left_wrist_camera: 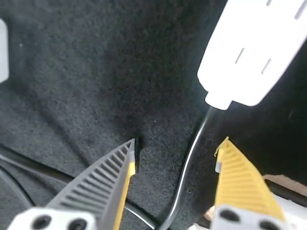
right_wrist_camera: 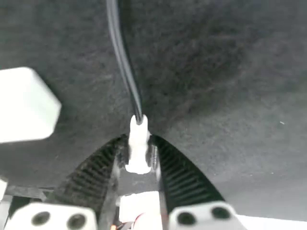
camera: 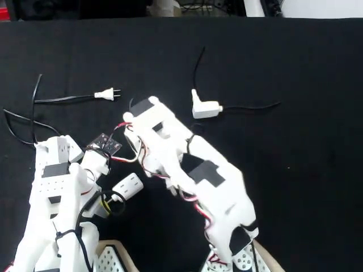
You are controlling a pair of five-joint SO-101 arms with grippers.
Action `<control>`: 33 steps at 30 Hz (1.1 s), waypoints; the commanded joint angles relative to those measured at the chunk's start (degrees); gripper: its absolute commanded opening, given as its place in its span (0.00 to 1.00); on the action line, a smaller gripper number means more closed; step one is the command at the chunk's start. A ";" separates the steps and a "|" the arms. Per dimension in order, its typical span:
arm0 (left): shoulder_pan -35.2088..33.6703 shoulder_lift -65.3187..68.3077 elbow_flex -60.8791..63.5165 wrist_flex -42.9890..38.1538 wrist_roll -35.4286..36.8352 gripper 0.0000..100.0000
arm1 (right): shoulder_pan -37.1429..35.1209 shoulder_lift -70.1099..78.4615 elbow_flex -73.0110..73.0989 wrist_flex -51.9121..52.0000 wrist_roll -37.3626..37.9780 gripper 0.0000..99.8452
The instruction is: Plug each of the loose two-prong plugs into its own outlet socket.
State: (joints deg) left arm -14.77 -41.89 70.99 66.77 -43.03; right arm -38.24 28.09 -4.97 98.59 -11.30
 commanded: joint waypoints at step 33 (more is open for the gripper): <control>5.58 -0.88 -17.54 -11.08 37.98 0.27 | -14.42 -87.25 58.42 -40.62 1.76 0.01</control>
State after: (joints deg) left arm -10.11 -41.89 58.95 56.13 -8.84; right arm -51.78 -57.80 53.32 58.59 -10.15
